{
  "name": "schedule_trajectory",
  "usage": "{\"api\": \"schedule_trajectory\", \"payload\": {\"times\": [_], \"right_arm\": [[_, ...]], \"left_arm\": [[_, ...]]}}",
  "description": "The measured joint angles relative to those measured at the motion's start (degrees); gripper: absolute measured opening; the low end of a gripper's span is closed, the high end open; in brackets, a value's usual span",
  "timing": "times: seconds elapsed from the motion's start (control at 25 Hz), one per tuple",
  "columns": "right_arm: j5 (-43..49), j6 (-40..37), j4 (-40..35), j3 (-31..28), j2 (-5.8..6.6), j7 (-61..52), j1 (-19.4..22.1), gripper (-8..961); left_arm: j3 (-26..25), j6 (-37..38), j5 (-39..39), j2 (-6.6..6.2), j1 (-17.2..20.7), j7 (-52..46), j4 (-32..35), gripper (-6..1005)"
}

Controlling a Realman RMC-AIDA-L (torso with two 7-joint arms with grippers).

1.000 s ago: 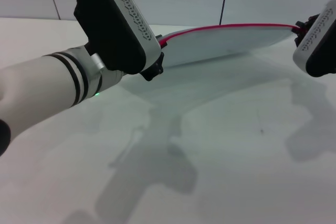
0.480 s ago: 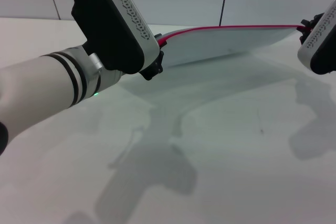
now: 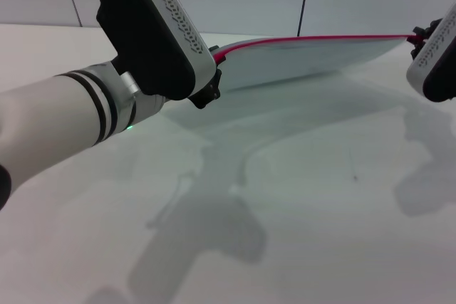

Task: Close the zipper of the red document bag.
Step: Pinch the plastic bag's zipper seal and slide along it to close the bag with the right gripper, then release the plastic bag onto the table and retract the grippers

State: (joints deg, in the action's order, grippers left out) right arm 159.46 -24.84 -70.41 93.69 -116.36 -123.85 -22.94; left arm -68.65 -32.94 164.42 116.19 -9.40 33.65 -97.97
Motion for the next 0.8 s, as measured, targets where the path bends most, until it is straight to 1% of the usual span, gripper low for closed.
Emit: {"api": "schedule_trajectory", "payload": {"times": [0.36,0.68,0.8], "right_arm": [[0.15,3.56,1.37,0.17,-0.18,-0.12,0.16,122],[0.14,4.16,1.37,-0.14,-0.24,-1.06,0.33,297],[0.13,4.18,1.37,-0.14,-0.25,-1.65,0.31,363]], "left_arm": [[-1.86,-0.11,0.05,0.07,-0.52,-0.21,1.19,213],[-1.50,0.40,0.08,0.09,-2.63,0.01,3.36,221],[-1.41,0.48,0.08,0.11,-3.35,0.01,3.80,282]]}}
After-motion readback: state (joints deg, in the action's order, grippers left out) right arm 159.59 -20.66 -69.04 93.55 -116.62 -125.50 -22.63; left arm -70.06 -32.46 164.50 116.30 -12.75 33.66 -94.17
